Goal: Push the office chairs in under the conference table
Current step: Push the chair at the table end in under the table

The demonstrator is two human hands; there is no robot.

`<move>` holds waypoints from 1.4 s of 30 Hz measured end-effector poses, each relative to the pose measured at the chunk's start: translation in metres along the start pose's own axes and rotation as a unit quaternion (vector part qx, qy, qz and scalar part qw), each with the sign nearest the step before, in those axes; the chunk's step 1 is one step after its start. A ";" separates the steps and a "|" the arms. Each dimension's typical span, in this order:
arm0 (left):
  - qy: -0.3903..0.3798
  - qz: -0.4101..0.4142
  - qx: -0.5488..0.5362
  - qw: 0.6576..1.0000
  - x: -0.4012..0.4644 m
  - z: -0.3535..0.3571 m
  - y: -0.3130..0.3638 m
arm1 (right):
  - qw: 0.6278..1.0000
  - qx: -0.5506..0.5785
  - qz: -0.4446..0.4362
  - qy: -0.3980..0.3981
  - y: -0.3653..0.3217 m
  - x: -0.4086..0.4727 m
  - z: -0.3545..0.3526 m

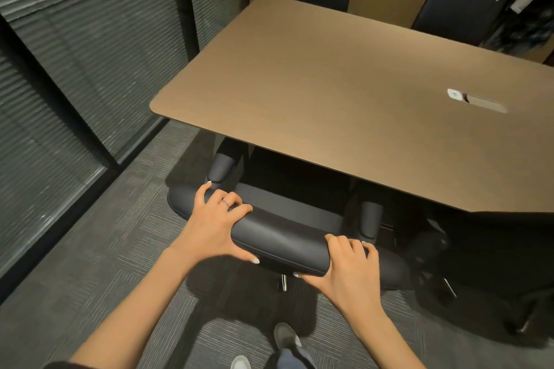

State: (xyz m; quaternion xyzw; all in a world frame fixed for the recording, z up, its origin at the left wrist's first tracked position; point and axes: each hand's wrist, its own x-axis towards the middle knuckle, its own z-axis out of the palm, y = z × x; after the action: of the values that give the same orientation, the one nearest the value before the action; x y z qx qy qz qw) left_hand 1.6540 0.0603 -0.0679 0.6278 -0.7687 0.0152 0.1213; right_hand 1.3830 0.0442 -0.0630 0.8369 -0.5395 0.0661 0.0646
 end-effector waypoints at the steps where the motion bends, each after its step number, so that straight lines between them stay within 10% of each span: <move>1: 0.000 0.001 0.000 1.000 0.001 0.000 -0.002 | 1.000 0.001 0.000 0.001 -0.001 0.001 0.000; 42: -0.016 0.008 -0.017 1.000 0.156 0.029 0.006 | 0.987 0.103 0.034 0.116 0.089 0.117 0.024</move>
State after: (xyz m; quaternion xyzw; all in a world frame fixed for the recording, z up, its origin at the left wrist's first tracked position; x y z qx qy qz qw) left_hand 1.6149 -0.0938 -0.0628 0.6198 -0.7756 -0.0067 0.1195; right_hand 1.3506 -0.1015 -0.0625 0.8069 -0.5466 0.2205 0.0378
